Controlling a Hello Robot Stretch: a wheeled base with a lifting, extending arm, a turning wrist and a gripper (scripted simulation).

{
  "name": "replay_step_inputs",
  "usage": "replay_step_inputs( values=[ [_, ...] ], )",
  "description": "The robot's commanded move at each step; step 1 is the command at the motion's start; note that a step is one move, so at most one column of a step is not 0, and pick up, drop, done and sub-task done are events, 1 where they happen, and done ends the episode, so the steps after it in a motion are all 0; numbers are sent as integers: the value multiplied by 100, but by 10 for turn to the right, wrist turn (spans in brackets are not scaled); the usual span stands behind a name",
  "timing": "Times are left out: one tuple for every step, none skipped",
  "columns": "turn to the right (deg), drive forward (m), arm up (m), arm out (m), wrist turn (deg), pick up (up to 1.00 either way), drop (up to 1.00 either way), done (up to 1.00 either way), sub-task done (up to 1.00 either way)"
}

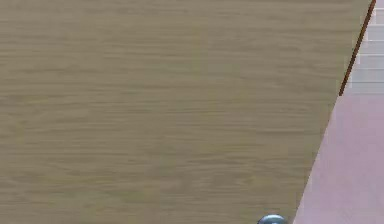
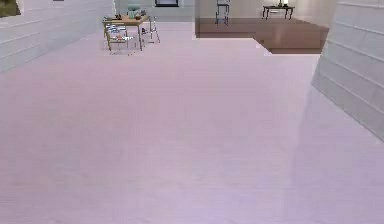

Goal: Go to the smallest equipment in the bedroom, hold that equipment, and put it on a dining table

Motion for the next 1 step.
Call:
replay_step_inputs(
  values=[
    [-450, 0, 0, 0, 0, 0, 0, 0, 0]
  ],
)
